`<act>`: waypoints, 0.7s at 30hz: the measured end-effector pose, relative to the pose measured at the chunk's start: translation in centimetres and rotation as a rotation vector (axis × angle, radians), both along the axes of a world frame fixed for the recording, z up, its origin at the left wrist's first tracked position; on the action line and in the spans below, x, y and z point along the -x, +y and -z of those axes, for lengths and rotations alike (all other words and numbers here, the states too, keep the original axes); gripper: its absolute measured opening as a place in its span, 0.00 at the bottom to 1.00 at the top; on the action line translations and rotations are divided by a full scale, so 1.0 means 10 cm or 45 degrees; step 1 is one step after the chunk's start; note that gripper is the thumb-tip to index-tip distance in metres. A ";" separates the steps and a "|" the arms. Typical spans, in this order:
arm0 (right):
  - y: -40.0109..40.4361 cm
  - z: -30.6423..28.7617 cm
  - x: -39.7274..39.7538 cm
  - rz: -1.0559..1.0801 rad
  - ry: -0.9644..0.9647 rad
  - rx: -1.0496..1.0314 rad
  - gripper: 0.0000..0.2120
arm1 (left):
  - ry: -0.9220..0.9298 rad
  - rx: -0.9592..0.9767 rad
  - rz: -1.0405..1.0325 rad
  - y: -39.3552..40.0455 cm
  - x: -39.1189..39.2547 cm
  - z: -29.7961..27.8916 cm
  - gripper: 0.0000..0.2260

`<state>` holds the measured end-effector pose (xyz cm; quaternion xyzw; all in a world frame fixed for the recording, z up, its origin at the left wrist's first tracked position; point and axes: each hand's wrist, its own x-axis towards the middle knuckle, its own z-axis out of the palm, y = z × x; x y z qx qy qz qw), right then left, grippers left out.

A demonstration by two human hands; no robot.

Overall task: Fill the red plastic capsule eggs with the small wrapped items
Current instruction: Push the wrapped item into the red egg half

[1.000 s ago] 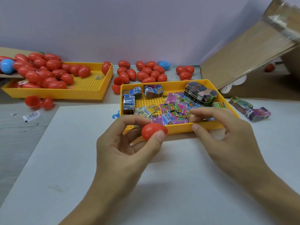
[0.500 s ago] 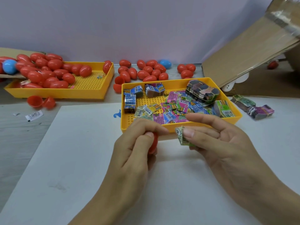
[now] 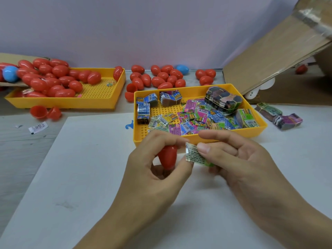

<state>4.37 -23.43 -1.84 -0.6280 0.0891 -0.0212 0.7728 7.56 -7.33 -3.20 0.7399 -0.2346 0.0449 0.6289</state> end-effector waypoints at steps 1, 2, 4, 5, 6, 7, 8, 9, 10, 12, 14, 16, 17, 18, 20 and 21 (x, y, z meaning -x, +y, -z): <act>0.00 0.00 0.00 0.000 -0.004 0.013 0.18 | -0.005 -0.007 0.009 0.00 0.00 -0.01 0.08; 0.00 0.01 0.00 0.008 -0.009 0.027 0.18 | 0.003 -0.008 0.029 0.00 0.01 -0.01 0.09; 0.00 0.02 0.00 0.036 -0.019 0.041 0.18 | 0.017 -0.002 0.069 0.00 0.03 -0.02 0.12; 0.00 0.02 0.00 0.044 -0.018 0.046 0.17 | 0.012 -0.006 0.071 0.00 0.03 -0.02 0.12; 0.00 0.02 0.00 0.044 -0.014 0.059 0.18 | -0.001 -0.016 0.059 -0.01 0.03 -0.01 0.12; 0.01 0.01 0.00 0.040 -0.010 0.077 0.18 | -0.013 -0.024 0.042 -0.01 0.02 -0.01 0.11; 0.01 0.01 0.01 0.036 -0.010 0.092 0.20 | -0.012 -0.023 0.027 -0.01 0.02 0.00 0.10; 0.01 0.01 0.01 0.037 -0.011 0.096 0.21 | 0.003 -0.012 0.019 -0.01 0.01 0.01 0.09; 0.02 0.01 0.01 0.044 -0.015 0.089 0.20 | 0.020 0.000 0.012 -0.01 0.00 0.01 0.08; 0.02 0.00 0.02 0.047 -0.024 0.078 0.20 | 0.040 0.016 -0.018 -0.01 -0.01 0.03 0.07; 0.02 -0.02 0.03 0.010 -0.026 0.108 0.19 | 0.060 0.053 -0.043 -0.01 -0.03 0.03 0.04; 0.01 -0.04 0.03 -0.040 -0.030 0.146 0.18 | 0.070 0.076 -0.058 0.00 -0.05 0.04 0.04; 0.00 -0.04 0.03 -0.065 -0.035 0.159 0.17 | 0.070 0.080 -0.060 0.01 -0.05 0.04 0.04; -0.01 -0.05 0.03 -0.088 -0.038 0.177 0.17 | 0.067 0.083 -0.059 0.01 -0.06 0.04 0.05; -0.02 -0.07 0.03 -0.125 -0.055 0.269 0.18 | 0.060 0.084 -0.060 0.01 -0.06 0.04 0.05; -0.02 -0.07 0.03 -0.127 -0.074 0.338 0.19 | 0.058 0.083 -0.061 0.01 -0.06 0.03 0.05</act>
